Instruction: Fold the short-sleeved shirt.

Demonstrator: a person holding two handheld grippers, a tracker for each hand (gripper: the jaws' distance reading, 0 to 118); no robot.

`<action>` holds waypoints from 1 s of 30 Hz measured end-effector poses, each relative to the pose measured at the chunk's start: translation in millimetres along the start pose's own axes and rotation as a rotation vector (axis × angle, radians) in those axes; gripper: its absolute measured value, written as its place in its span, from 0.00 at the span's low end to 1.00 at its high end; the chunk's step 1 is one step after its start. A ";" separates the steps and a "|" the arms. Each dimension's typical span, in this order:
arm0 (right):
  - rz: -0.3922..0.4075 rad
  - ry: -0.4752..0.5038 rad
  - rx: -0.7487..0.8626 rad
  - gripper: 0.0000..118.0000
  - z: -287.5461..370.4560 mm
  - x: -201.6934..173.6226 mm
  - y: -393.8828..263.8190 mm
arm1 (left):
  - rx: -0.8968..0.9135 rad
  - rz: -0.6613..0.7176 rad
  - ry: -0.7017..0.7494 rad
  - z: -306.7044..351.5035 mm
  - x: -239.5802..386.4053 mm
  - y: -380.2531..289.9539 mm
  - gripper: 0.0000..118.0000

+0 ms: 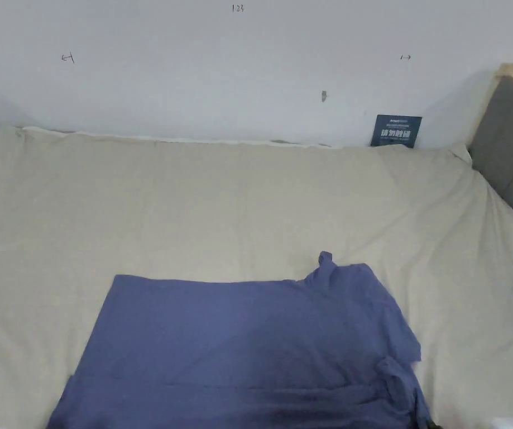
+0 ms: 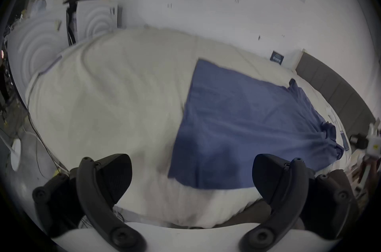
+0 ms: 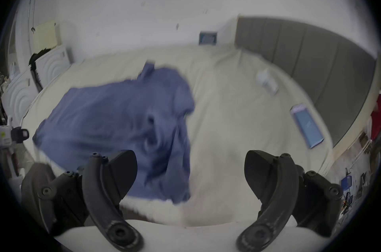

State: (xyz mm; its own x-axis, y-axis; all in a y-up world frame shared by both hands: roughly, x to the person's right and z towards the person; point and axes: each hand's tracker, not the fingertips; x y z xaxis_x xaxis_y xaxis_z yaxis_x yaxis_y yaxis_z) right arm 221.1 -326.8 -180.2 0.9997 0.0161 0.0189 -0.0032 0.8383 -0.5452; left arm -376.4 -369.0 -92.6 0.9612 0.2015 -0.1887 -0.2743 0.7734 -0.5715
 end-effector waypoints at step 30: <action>0.160 0.364 -0.121 0.00 -122.4 -91.5 78.2 | -0.216 -0.273 0.086 -313.9 48.1 204.1 0.63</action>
State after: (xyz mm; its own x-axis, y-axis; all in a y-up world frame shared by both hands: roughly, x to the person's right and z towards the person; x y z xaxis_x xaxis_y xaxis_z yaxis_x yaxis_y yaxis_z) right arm 132.4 -329.4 -327.1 0.9304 -0.0704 -0.3597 -0.1783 0.7704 -0.6121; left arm -395.7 -390.1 -468.9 0.9963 -0.0535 -0.0670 -0.0167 0.6453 -0.7638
